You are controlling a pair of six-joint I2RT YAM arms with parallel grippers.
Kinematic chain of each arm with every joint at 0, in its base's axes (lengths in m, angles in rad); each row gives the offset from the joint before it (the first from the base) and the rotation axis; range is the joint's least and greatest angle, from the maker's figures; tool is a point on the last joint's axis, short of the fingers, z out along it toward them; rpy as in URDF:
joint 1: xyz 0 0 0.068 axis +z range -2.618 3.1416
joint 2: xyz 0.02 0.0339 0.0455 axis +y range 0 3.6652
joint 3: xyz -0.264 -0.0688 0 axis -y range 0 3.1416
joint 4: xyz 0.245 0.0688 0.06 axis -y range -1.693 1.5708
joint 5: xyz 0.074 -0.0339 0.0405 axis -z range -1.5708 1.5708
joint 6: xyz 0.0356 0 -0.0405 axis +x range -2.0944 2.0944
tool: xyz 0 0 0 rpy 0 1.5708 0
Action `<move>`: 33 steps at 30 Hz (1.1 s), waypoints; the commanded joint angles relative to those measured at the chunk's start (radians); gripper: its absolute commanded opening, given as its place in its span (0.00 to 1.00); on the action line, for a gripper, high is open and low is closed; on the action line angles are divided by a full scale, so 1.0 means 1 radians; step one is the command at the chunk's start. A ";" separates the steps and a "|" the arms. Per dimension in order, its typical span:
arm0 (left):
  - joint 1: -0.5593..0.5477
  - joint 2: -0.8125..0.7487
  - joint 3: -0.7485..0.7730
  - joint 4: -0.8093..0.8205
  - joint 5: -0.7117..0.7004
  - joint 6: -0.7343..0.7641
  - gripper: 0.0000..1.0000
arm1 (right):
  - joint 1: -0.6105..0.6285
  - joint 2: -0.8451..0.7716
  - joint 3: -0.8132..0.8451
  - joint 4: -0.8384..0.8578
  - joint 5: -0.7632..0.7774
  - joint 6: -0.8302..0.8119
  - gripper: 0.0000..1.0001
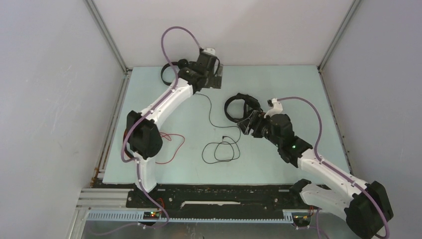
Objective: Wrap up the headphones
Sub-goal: Wrap the headphones cable around the headphones.
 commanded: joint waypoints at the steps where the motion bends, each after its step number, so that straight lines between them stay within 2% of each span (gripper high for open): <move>1: 0.123 0.018 0.061 -0.018 -0.059 0.029 1.00 | 0.009 -0.068 0.015 -0.054 0.025 -0.056 0.72; 4: 0.205 0.050 0.055 0.044 0.020 0.032 0.99 | 0.009 -0.093 0.019 -0.055 -0.002 -0.056 0.72; 8: 0.306 0.127 0.053 0.153 0.107 -0.033 0.92 | 0.010 -0.089 0.036 -0.039 0.006 -0.056 0.72; 12: 0.391 0.261 0.196 0.167 0.148 -0.162 0.83 | 0.011 -0.029 0.088 -0.057 -0.021 -0.070 0.72; 15: 0.444 0.336 0.278 0.168 0.174 -0.280 0.80 | 0.013 0.001 0.122 -0.060 -0.032 -0.082 0.72; 22: 0.543 0.322 0.163 0.328 0.118 -0.500 0.73 | 0.011 0.051 0.187 -0.101 -0.030 -0.106 0.72; 33: 0.574 0.486 0.222 0.385 0.178 -0.633 0.69 | 0.016 0.129 0.323 -0.145 -0.051 -0.096 0.72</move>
